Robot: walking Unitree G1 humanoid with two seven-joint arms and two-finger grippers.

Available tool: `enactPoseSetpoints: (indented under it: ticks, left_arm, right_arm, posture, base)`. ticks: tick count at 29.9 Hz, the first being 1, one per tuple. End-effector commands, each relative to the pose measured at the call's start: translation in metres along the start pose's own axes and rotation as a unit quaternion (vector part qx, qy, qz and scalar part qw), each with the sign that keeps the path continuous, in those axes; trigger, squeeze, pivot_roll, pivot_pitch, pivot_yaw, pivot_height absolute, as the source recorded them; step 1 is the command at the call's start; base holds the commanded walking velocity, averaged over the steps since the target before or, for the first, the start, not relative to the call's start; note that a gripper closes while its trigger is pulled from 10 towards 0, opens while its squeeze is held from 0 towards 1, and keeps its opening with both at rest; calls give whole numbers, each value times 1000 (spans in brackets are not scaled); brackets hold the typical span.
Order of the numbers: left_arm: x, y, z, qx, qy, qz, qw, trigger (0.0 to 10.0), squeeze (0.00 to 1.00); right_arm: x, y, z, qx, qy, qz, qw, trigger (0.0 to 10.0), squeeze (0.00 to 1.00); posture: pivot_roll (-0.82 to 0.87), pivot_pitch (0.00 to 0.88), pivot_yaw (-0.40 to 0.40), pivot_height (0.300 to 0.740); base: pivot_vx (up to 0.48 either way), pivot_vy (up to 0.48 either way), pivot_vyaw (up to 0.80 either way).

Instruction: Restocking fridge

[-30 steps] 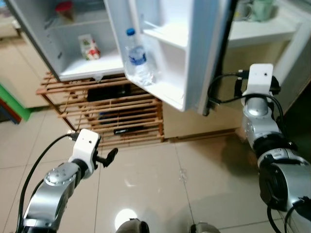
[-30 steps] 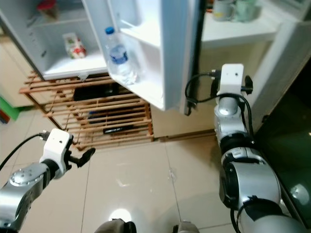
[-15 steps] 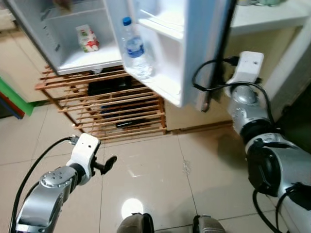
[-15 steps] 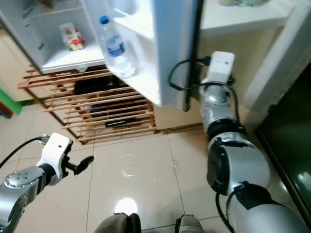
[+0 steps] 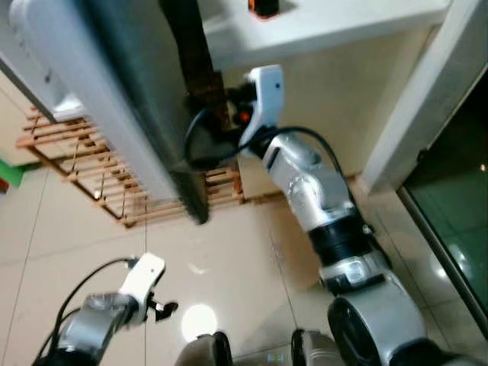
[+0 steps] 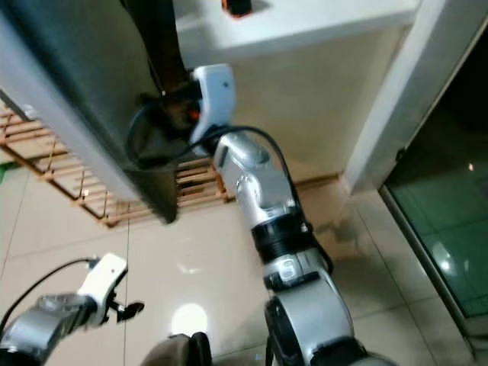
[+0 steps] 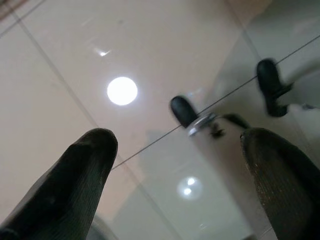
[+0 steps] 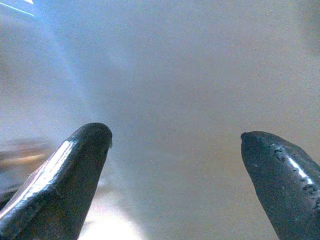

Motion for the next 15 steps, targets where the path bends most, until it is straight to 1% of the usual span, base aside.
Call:
enactPoseSetpoints:
  ticks: [1, 2, 3, 5, 6, 7, 8, 9, 10, 11, 12, 13, 14, 15]
  left_arm:
    - [0, -2, 1, 1, -5, 4, 1000, 10000, 0]
    - [2, -5, 4, -3, -5, 7, 1000, 10000, 0]
    - [3, -8, 8, -6, -5, 12, 1000, 10000, 0]
    - [7, -14, 14, -15, -5, 28, 999, 10000, 0]
    - [12, -17, 15, -14, -9, 47, 999, 10000, 0]
    - [29, -18, 16, -3, -15, 98, 995, 10000, 0]
    - [36, -18, 16, 2, -16, 115, 993, 10000, 0]
    - [49, -15, 15, 10, -22, 145, 989, 10000, 0]
    - [61, -11, 14, 17, -26, 173, 984, 10000, 0]
    - [87, -2, 16, 16, -26, 230, 973, 10000, 0]
    - [87, -2, 16, 16, -26, 230, 973, 10000, 0]
    - [128, 22, 30, -4, -14, 321, 947, 10000, 0]
    - [128, 22, 30, -4, -14, 321, 947, 10000, 0]
    - [145, 34, 38, -17, -7, 358, 933, 10000, 0]
  right_arm:
    - [6, 7, -9, 37, -32, 12, 999, 10000, 0]
    - [5, 13, -3, 30, -36, 11, 999, 10000, 0]
    - [1, 19, 7, 7, -38, 2, 999, 10000, 0]
    - [-10, 34, 31, -61, -41, -21, 997, 10000, 0]
    - [-14, 46, 44, -114, -30, -33, 992, 10000, 0]
    - [-20, 68, 69, -207, -10, -49, 977, 10000, 0]
    - [-23, 75, 76, -234, -4, -53, 971, 10000, 0]
    - [-29, 89, 89, -280, 17, -69, 957, 10000, 0]
    - [-34, 101, 98, -314, 34, -85, 945, 10000, 0]
    - [-45, 127, 112, -375, 44, -107, 920, 10000, 0]
    - [-45, 127, 112, -375, 44, -107, 920, 10000, 0]
    - [-64, 163, 122, -434, 86, -163, 882, 10000, 0]
    - [-64, 163, 122, -434, 86, -163, 882, 10000, 0]
    - [-71, 175, 123, -447, 98, -182, 870, 10000, 0]
  posture:
    - [-69, 79, 62, 740]
    - [-70, 77, 59, 740]
    - [-73, 70, 50, 740]
    - [-75, 62, 42, 740]
    - [-74, 58, 38, 740]
    - [-76, 50, 36, 740]
    - [-77, 44, 35, 740]
    - [-75, 37, 34, 740]
    - [-75, 37, 34, 740]
    - [-77, 37, 32, 740]
    - [-77, 37, 32, 740]
    - [-72, 38, 27, 740]
    - [-72, 38, 27, 740]
    - [-72, 41, 27, 740]
  base:
    - [0, 0, 0]
    - [0, 0, 0]
    - [0, 0, 0]
    - [0, 0, 0]
    - [0, 0, 0]
    - [0, 0, 0]
    - [0, 0, 0]
    - [0, 0, 0]
    - [0, 0, 0]
    - [0, 0, 0]
    - [0, 0, 0]
    - [0, 0, 0]
    - [0, 0, 0]
    - [0, 0, 0]
Point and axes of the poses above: a point about 5 cm out from each wrist's last joint towards the gripper, its own y axis pointing back from the gripper into the wrist, its own x axis along the axis of the wrist's last joint, z = x × y, the point moved 4 cm from there along -y, pointing out of the wrist towards the gripper, and after that the axes turned 12 degrees about y, right-handed, at the moved point
